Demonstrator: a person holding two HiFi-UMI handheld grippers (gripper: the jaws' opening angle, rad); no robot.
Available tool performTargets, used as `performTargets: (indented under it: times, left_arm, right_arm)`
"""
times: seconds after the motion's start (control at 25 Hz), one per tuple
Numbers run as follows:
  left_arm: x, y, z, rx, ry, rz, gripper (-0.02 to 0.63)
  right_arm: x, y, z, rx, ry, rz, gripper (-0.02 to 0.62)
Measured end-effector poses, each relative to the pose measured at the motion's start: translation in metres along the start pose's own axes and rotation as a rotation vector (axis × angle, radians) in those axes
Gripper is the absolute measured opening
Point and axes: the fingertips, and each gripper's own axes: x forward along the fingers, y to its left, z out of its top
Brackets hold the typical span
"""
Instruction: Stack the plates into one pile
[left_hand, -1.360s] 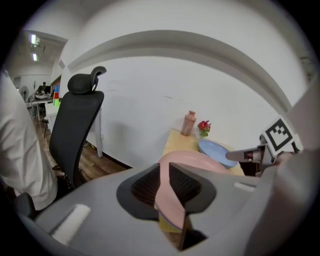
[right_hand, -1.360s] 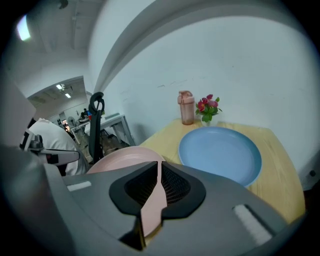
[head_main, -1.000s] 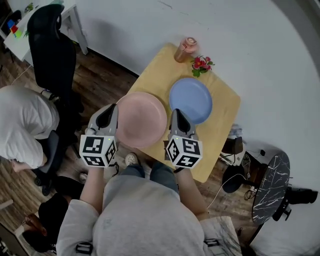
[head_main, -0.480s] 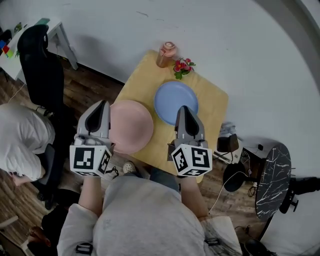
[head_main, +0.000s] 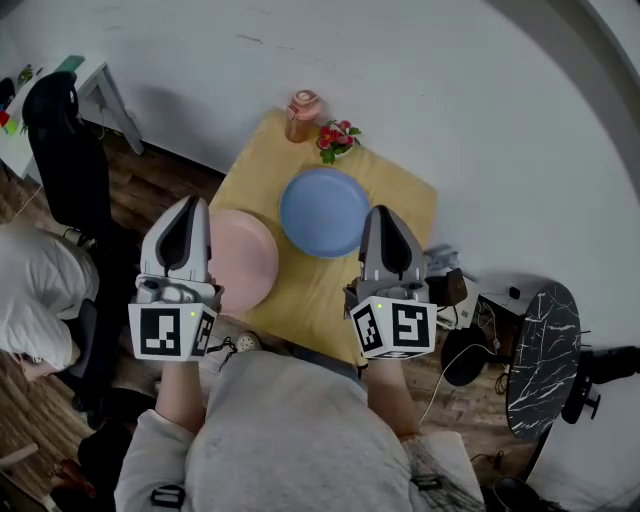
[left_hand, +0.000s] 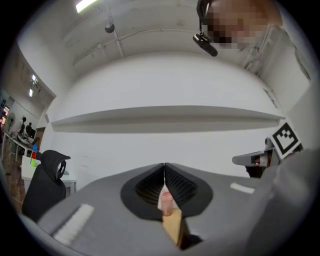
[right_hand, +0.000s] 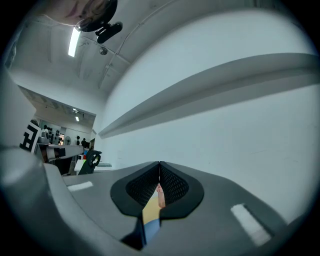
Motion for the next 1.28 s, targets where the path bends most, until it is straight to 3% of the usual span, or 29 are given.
performTargets:
  times: [0.36,0.68,1.04,1.28]
  left_arm:
    - [0.023,-0.034,0.0,-0.009,0.012,0.027,0.06]
    - [0.041,-0.061,-0.033,-0.055,0.112,0.098,0.06]
    - [0.059,-0.104,-0.113,-0.199,0.299,0.105,0.064]
    - [0.059,-0.13,-0.174,-0.327,0.449,0.145,0.127]
  right_arm:
    - [0.012,-0.05,0.019,-0.014,-0.002,0.066,0.005]
    - [0.039,-0.09,0.01,-0.027,0.067,0.192,0.005]
    - [0.07,-0.122,-0.081,0.076,0.335,0.322,0.006]
    - [0.085,-0.13,-0.15,0.18,0.499,0.376,0.011]
